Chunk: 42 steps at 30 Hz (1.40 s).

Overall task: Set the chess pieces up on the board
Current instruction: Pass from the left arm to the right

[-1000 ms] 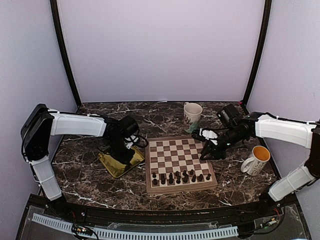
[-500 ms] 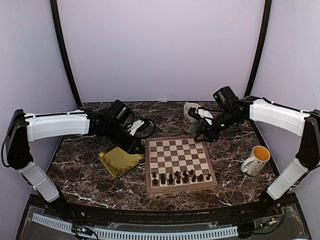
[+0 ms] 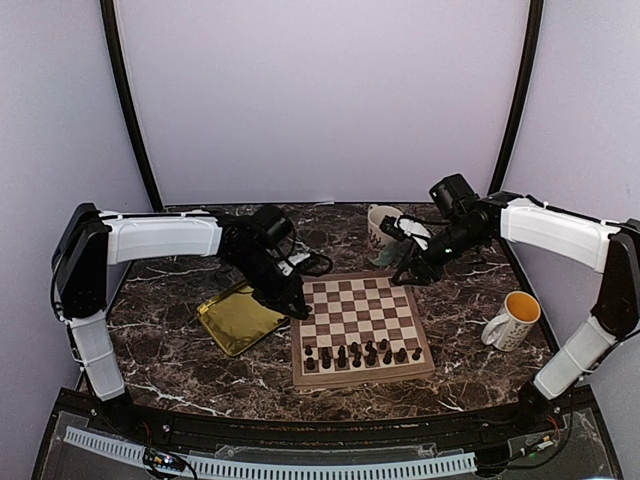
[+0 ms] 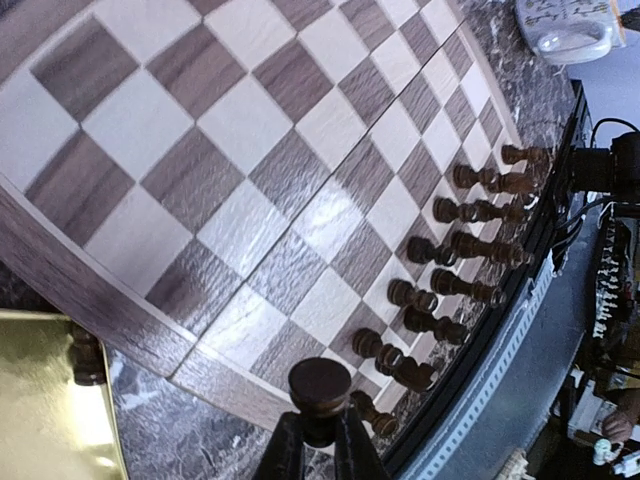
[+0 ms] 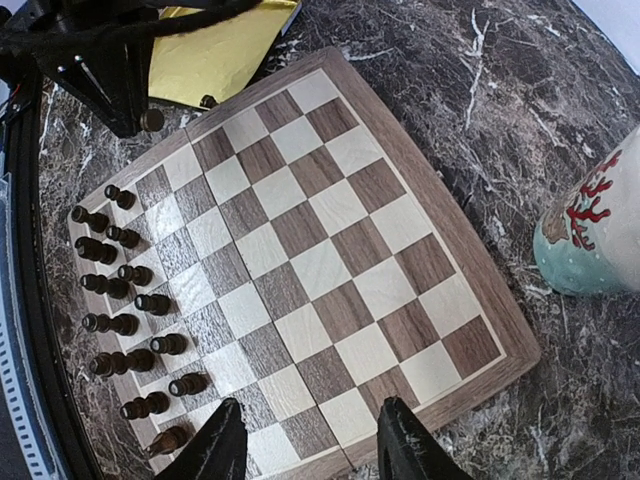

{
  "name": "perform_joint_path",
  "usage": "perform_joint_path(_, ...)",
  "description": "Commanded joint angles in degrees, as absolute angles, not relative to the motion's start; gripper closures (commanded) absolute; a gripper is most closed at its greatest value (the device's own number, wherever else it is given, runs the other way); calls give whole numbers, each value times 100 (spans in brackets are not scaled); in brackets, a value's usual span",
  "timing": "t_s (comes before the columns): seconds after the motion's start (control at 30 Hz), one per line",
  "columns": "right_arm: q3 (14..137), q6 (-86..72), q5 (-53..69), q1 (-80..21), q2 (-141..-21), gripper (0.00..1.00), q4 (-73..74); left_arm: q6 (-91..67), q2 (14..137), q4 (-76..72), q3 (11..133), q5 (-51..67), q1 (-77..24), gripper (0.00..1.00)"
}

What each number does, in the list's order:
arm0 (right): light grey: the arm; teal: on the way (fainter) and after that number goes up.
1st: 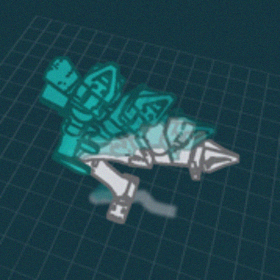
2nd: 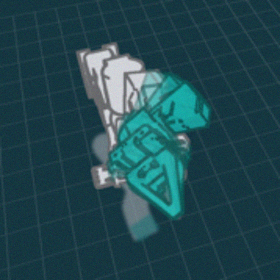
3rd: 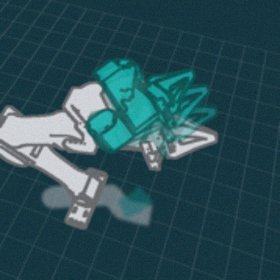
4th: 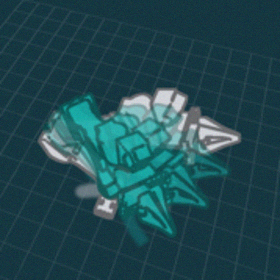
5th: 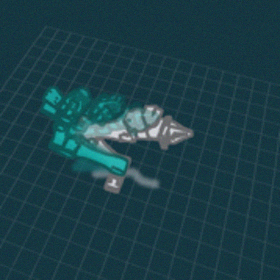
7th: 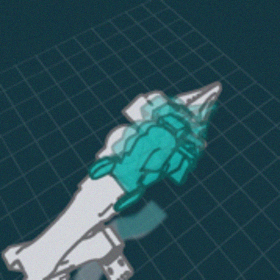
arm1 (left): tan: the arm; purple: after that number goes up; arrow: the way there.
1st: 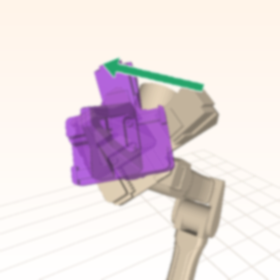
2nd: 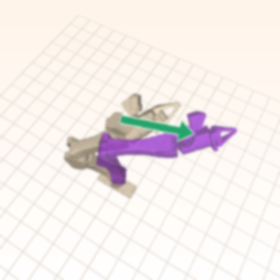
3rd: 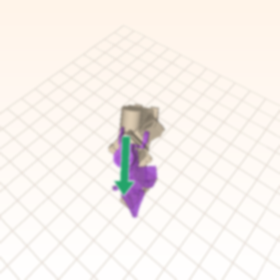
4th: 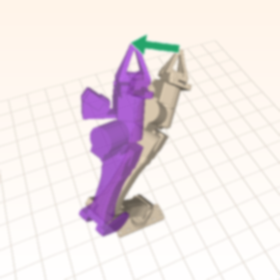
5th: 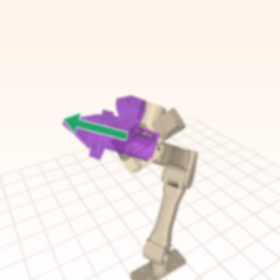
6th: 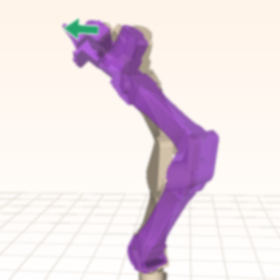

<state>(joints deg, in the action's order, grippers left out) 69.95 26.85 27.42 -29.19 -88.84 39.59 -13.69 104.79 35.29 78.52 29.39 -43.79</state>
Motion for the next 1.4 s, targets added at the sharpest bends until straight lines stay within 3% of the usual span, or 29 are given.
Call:
perform_joint_path(0.0,6695,2668,2699,-2856,-8557,55,3814,-1693,10922,4982,8505,3359,-4404,94)
perform_joint_path(0.17,6410,2760,2839,-2848,-8428,55,3747,-1709,11173,5596,8966,3241,-4412,94)
perform_joint_path(0.43,6539,3791,3667,-2986,-8125,57,4118,-1400,11308,5252,9081,4421,-4398,94)
perform_joint_path(0.9,7470,4962,1682,-5000,-8711,58,3702,-1120,11836,5588,9932,5622,-4386,92)
perform_joint_path(1.37,7554,5128,1159,-5592,-9171,56,3425,-1136,11848,5594,10074,5984,-4386,91)
